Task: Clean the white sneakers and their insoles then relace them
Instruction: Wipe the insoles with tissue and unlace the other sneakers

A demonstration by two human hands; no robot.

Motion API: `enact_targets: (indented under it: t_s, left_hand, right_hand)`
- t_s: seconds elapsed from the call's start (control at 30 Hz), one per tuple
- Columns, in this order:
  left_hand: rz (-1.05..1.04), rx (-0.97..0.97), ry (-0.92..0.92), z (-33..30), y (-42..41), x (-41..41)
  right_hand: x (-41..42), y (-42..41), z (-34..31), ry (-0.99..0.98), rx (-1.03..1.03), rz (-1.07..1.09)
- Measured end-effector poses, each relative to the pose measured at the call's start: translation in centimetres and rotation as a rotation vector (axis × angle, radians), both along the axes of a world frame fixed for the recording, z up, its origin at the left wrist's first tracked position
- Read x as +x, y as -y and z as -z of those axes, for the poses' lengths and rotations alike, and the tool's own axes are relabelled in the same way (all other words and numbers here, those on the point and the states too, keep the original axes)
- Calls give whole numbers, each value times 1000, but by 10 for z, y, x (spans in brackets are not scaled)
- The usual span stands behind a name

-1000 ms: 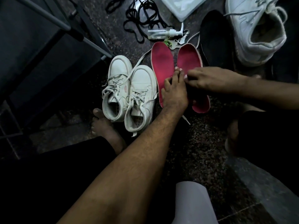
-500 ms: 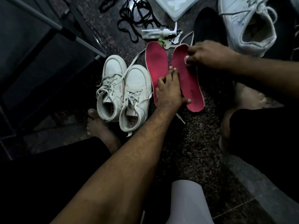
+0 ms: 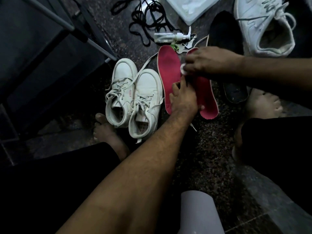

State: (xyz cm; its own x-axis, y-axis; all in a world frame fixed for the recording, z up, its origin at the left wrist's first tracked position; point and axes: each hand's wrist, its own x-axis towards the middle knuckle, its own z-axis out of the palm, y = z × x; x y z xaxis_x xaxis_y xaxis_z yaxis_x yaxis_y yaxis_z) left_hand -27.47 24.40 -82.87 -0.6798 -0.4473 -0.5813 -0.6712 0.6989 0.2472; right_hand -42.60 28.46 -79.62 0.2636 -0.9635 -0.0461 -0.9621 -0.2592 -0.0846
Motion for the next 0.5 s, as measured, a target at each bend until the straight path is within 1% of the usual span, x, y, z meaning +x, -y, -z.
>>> enact_targets:
  t_s: [0.03, 0.07, 0.1, 0.17, 0.23, 0.27, 0.33, 0.4, 0.43, 0.47, 0.5]
  left_hand:
    - [-5, 7, -4, 0, 0, 1]
    - [-8, 11, -11, 0, 0, 2]
    - [-6, 10, -20, 1, 0, 2]
    - [5, -1, -35, 2, 1, 3]
    - [14, -2, -39, 3, 2, 3]
    - [18, -2, -38, 4, 3, 3]
    - [20, 1, -35, 5, 3, 4]
    - [8, 8, -45, 7, 3, 5]
    - [1, 9, -59, 8, 4, 5]
    - [1, 7, -73, 9, 4, 7]
    - [10, 0, -85, 9, 5, 8]
  right_hand:
    - [4, -2, 3, -7, 21, -52]
    - [5, -3, 4, -58, 23, -65]
    - [0, -3, 5, -111, 45, -9]
    - [-17, -2, 3, -188, 109, 172]
    - [-34, -2, 0, -195, 112, 313]
    - [-38, -2, -3, -184, 67, 344]
    - [-30, -5, -5, -111, -7, 266]
    - [-4, -15, 2, -28, 12, 85]
    - [7, -22, 9, -19, 24, 37]
    - [12, -25, 15, -15, 32, 83]
    - [10, -25, 15, -37, 61, 232]
